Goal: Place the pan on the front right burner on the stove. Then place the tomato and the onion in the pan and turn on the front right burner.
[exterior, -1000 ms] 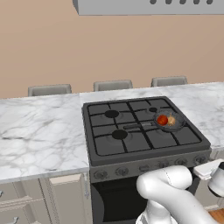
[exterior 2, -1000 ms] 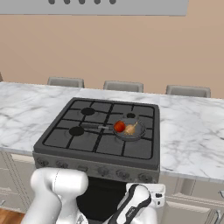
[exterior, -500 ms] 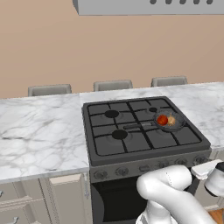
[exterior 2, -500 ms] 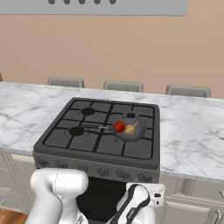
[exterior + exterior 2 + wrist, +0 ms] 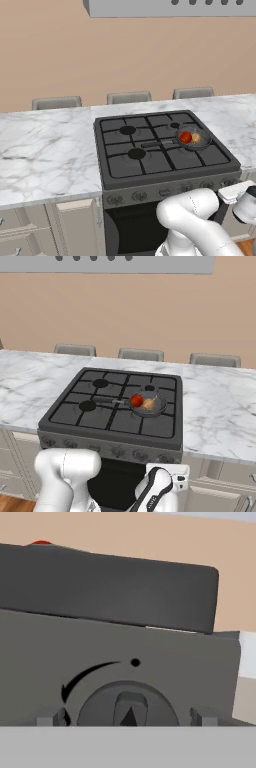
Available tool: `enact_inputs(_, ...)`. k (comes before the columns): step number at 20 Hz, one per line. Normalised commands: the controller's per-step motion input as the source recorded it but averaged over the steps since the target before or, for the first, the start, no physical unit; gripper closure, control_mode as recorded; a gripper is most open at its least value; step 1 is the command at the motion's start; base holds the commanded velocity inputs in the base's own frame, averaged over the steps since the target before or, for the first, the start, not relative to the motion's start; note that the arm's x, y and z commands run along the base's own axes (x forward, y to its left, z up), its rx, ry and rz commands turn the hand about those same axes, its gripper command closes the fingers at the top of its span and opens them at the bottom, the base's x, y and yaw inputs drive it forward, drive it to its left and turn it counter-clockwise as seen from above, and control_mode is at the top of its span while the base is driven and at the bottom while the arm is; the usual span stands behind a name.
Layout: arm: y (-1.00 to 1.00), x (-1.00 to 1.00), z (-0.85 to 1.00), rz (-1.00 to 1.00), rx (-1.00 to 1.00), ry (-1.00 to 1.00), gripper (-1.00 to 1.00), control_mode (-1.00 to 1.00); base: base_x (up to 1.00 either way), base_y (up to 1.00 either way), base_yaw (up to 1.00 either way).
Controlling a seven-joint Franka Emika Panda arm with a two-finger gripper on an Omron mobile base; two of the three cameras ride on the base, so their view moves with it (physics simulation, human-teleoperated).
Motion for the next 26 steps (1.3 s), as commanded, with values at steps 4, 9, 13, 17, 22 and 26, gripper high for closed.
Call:
enact_inputs(4, -0.05, 0.13, -0.02, -0.01, -0.01, -0.03, -1.0, -1.0, 0.0, 0.0, 0.0)
enact_inputs(9, 0.0, 0.11, -0.03, -0.01, -0.01, -0.02, 1.0, -1.0, 0.0, 0.0, 0.0)
enact_inputs(13, 0.0, 0.09, 0.0, -0.01, -0.02, -0.03, 1.0, -1.0, 0.0, 0.0, 0.0)
enact_inputs(17, 0.03, 0.0, 0.0, -0.02, -0.05, -0.08, 1.0, -1.0, 0.0, 0.0, 0.0)
enact_inputs(22, 0.11, 0.0, 0.0, -0.03, -0.09, -0.09, 1.0, -1.0, 0.0, 0.0, 0.0)
enact_inputs(26, 0.0, 0.0, 0.0, 0.0, -0.13, -0.07, 1.0, -1.0, 0.0, 0.0, 0.0)
